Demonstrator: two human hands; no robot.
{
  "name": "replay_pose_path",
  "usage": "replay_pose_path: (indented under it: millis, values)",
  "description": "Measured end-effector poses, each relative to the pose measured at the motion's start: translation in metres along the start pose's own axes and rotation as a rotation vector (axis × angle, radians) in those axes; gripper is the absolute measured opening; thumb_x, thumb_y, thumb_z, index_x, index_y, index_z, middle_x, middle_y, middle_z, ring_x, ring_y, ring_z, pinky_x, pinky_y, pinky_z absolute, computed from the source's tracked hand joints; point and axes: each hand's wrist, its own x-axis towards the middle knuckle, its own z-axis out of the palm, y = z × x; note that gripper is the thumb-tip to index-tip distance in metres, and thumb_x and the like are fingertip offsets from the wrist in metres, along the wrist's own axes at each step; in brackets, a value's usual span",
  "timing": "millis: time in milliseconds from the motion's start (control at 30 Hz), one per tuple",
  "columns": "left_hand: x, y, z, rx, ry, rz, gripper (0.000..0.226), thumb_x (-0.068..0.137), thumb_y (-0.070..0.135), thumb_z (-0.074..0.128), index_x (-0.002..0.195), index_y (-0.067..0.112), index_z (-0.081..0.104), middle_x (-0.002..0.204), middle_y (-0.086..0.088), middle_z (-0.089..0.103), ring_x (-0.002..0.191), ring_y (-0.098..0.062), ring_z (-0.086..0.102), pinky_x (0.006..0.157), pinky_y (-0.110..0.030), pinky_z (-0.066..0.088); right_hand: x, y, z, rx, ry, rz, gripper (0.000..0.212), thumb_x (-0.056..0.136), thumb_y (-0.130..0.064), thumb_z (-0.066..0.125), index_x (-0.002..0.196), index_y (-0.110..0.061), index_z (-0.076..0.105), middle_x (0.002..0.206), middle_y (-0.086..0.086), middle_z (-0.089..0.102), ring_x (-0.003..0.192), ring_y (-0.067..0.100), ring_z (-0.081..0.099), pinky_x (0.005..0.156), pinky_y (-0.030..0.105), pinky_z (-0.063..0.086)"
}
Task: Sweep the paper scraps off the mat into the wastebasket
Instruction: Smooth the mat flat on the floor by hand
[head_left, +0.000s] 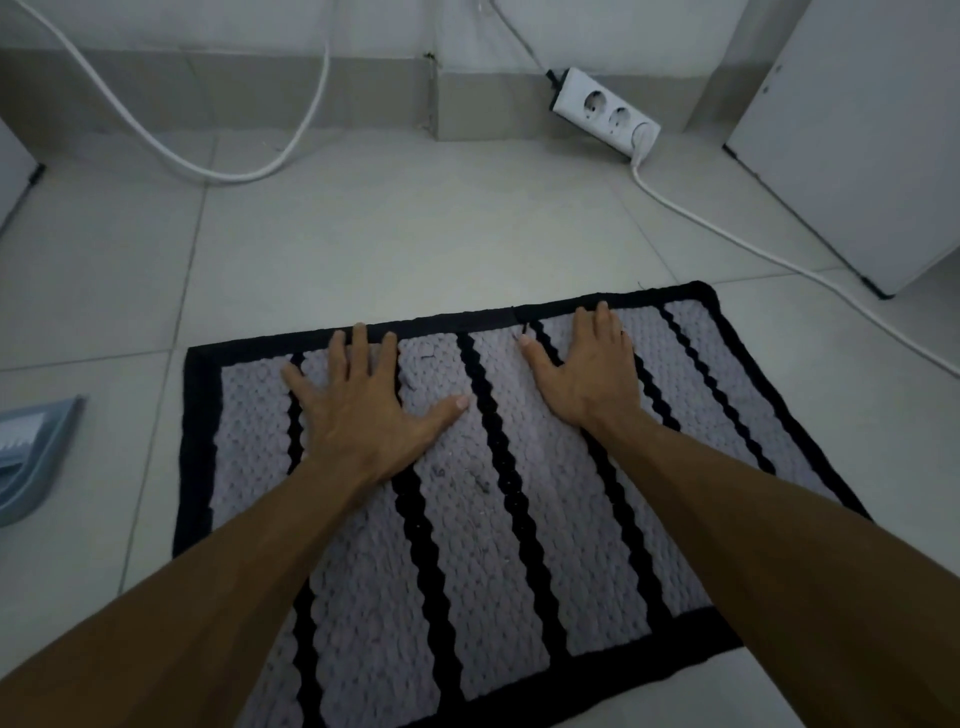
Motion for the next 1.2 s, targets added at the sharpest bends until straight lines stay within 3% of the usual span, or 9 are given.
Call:
replay_pose_path:
  millis: [567, 967, 1200]
  values:
    - [-0.006, -0.018, -0.007, -0.061, 0.001, -0.001, 0.120, 0.050, 0.100, 0.021, 0.148, 0.034, 0.005, 0.160, 0.004, -0.006, 0.146, -0.014, -0.012, 0.111, -0.063, -0.010, -0.002, -0.013, 0.010, -0.127, -0.042, 0.028, 0.103, 0.088, -0.081, 0.016, 0.157, -0.005, 0.002, 0.165, 0.017, -0.001, 0.153, 0.029, -0.001, 0.124, 0.045, -0.003]
    - [-0.005, -0.026, -0.008, -0.088, 0.018, 0.009, 0.119, 0.051, 0.100, 0.024, 0.149, 0.033, 0.007, 0.160, 0.005, -0.005, 0.146, -0.013, -0.012, 0.111, -0.063, -0.012, -0.005, -0.024, 0.010, -0.156, -0.050, 0.055, 0.101, 0.089, -0.078, 0.017, 0.157, -0.005, 0.002, 0.165, 0.017, -0.001, 0.153, 0.029, -0.001, 0.124, 0.044, -0.004]
    - [-0.001, -0.031, -0.006, -0.012, 0.018, 0.026, 0.122, 0.048, 0.102, 0.016, 0.149, 0.034, 0.002, 0.160, 0.006, -0.007, 0.146, -0.013, -0.012, 0.112, -0.062, -0.010, 0.021, 0.012, -0.022, -0.125, -0.134, 0.137, 0.117, 0.080, -0.088, 0.026, 0.156, -0.003, -0.001, 0.165, 0.015, -0.004, 0.153, 0.029, -0.002, 0.124, 0.045, -0.001]
